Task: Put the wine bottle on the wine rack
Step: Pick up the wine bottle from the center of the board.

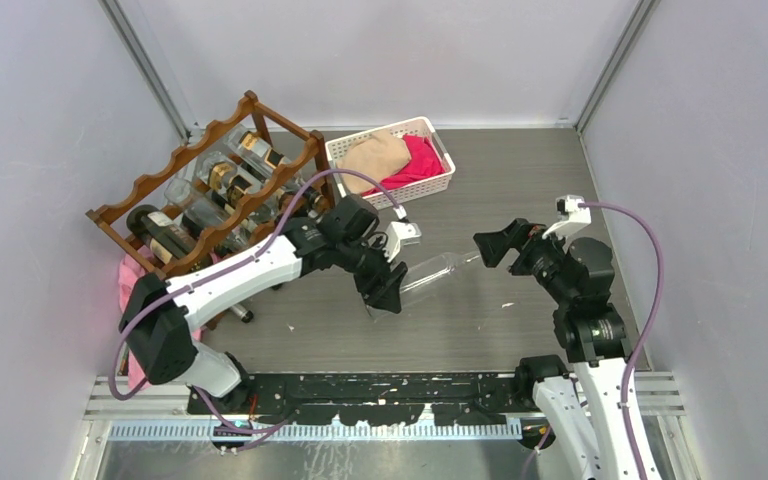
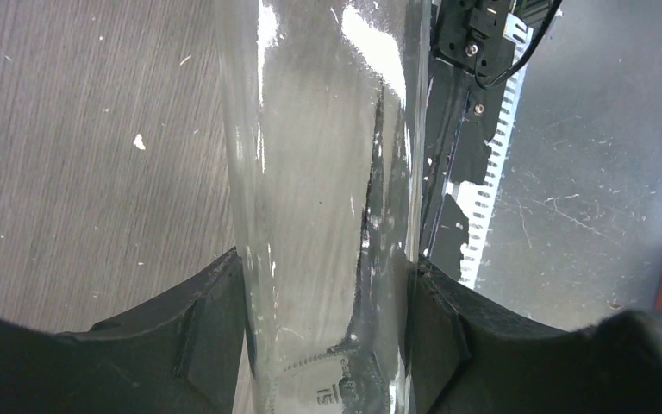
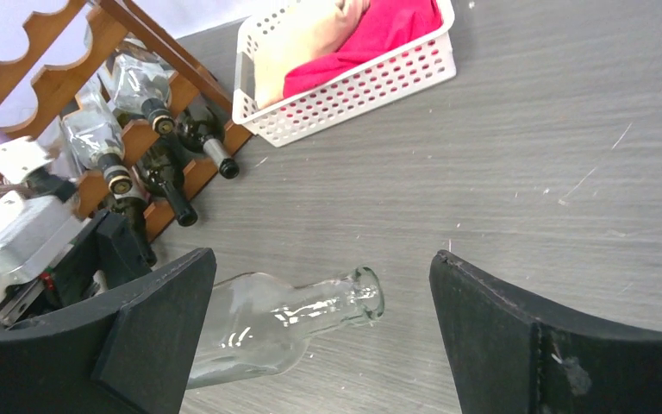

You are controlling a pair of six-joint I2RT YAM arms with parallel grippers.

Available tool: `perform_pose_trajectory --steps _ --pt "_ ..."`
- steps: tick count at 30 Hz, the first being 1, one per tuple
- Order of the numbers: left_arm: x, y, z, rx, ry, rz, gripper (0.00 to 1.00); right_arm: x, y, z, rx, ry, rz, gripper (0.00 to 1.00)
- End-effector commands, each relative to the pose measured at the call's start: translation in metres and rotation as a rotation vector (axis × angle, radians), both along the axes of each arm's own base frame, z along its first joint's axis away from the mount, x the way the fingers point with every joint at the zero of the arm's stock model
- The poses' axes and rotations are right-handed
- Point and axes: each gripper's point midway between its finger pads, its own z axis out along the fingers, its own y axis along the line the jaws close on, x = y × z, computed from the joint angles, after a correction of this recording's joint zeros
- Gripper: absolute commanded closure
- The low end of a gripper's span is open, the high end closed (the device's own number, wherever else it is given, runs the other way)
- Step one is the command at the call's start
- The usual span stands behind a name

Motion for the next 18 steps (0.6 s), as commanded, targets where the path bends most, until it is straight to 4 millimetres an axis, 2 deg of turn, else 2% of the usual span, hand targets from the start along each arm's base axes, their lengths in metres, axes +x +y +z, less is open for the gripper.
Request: perform_pose_trajectory --steps 1,10,18 --pt "0.008 -0.011 0.025 -0.048 0.019 0.011 1.0 -0.005 -0.005 0.03 -0.088 -0.13 0.017 0.0" --pt "0.007 -0.01 0.027 -0.025 0.153 0.044 1.0 -0.022 0.023 0.039 -0.126 -0.26 0.224 0.0" --pt "-0.008 -0.011 0.044 -0.062 0.245 -0.011 1.0 -0.031 0.015 0.049 -0.29 -0.353 0.239 0.0"
